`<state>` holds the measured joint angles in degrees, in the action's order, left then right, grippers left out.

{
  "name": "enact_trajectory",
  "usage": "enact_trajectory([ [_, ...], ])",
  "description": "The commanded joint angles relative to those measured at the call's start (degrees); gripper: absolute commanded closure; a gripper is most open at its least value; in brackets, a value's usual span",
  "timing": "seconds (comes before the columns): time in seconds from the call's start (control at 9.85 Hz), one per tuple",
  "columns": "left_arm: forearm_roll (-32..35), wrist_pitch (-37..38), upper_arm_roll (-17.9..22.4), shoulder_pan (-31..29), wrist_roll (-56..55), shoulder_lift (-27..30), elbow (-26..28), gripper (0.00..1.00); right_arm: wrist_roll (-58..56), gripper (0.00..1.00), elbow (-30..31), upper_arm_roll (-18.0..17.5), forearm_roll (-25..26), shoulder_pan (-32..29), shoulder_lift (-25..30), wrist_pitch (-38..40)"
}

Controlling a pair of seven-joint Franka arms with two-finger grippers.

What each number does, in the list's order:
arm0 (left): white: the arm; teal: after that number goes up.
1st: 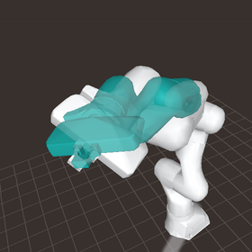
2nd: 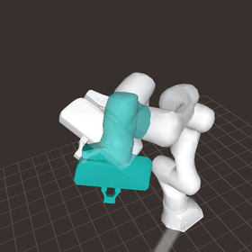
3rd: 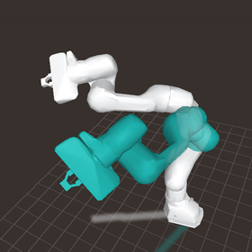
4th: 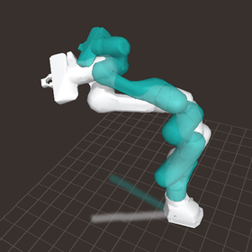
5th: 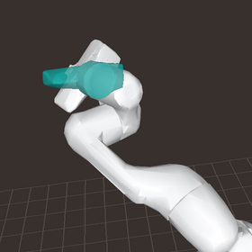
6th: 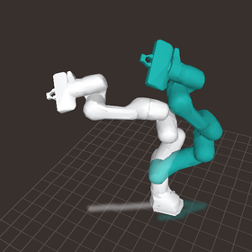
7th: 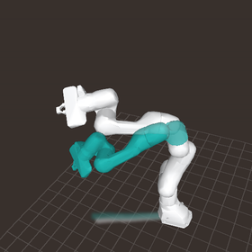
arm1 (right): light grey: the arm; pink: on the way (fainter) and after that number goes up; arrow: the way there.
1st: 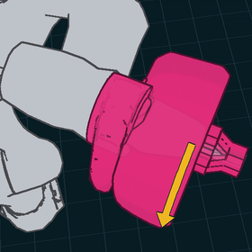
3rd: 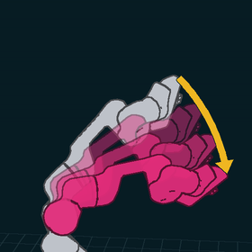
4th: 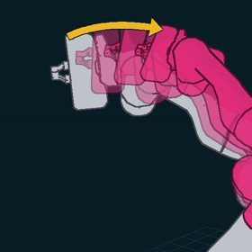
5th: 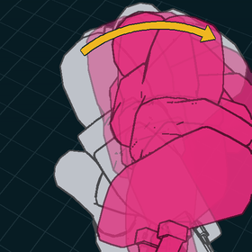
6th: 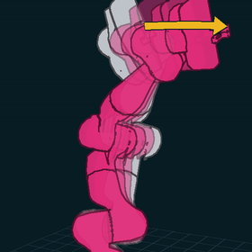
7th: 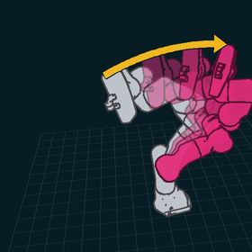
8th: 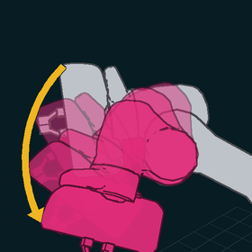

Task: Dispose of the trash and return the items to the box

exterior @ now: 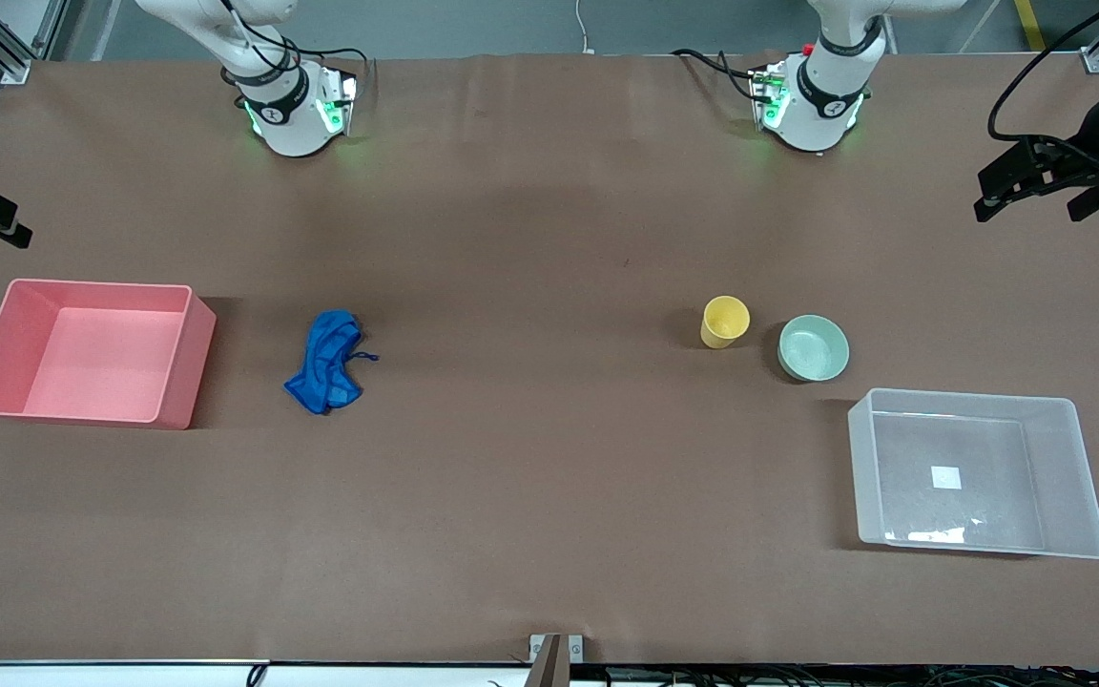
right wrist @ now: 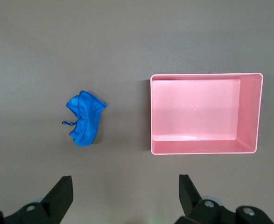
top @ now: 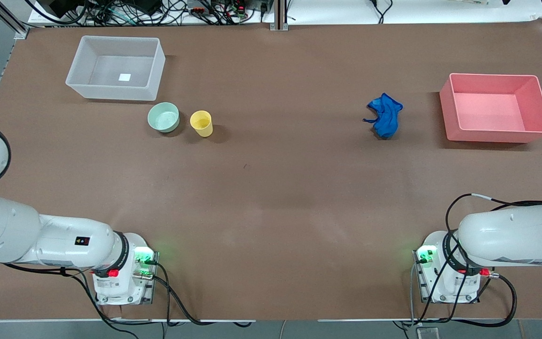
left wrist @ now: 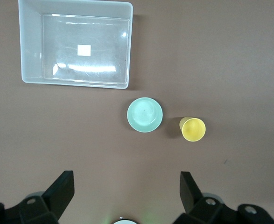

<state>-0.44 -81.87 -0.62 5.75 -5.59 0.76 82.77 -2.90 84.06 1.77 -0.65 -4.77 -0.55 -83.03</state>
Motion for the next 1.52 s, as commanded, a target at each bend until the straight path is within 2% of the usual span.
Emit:
enact_trajectory([
  [0.0, 0.5, 0.2, -0.3, -0.5, 1.0, 0.7, 2.5, 0.0, -0.7, 0.0, 1.2, -0.1, -0.5, -0.4, 0.9, -0.2],
  [0.41, 0.6, -0.7, 0.1, -0.4, 0.7, -0.3, 2.8, 0.01, -0.5, 0.0, 1.3, -0.2, -0.5, -0.2, 0.9, -0.1],
  [0.51, 0.6, -3.2, 0.4, -0.5, 1.1, 0.0, 6.0, 0.01, 0.6, 0.0, 1.8, -0.7, -0.4, 0.4, 0.8, -0.1],
  [0.61, 0.6, -10.3, 0.7, -0.5, 1.1, 0.6, 11.0, 0.01, 4.2, 0.0, 2.8, -3.0, 0.0, 1.2, 0.6, -0.6],
  [0.71, 0.6, -13.5, 0.9, -0.5, 1.1, 0.5, 14.0, 0.01, 8.0, 0.0, 5.8, -5.7, 0.8, 1.3, 0.5, -2.9],
  [0.81, 0.6, -17.6, 1.5, -0.6, 1.5, 0.3, 18.4, 0.01, 12.4, 0.0, 11.7, -8.8, 2.2, 1.3, 0.4, -8.1],
  [0.91, 0.6, -24.9, 1.6, -0.5, 2.0, 0.5, 26.3, 0.0, 15.4, 0.0, 17.5, -11.1, 2.4, 1.5, 0.1, -14.7],
  [1.12, 0.6, -37.2, 1.7, -0.6, 2.0, -1.3, 37.9, 0.0, 18.2, 0.0, 29.3, -12.8, 3.1, 2.1, -2.8, -30.2],
  [1.32, 0.6, -46.7, 1.8, -1.3, 3.4, -4.6, 44.4, 0.0, 18.3, 0.0, 38.1, -12.7, 3.2, 2.0, -8.5, -45.6],
  [1.42, 0.5, -48.8, 1.8, -1.2, 3.4, -7.1, 45.5, 0.0, 19.0, 0.0, 40.2, -12.8, 3.2, 2.0, -11.5, -50.6],
])
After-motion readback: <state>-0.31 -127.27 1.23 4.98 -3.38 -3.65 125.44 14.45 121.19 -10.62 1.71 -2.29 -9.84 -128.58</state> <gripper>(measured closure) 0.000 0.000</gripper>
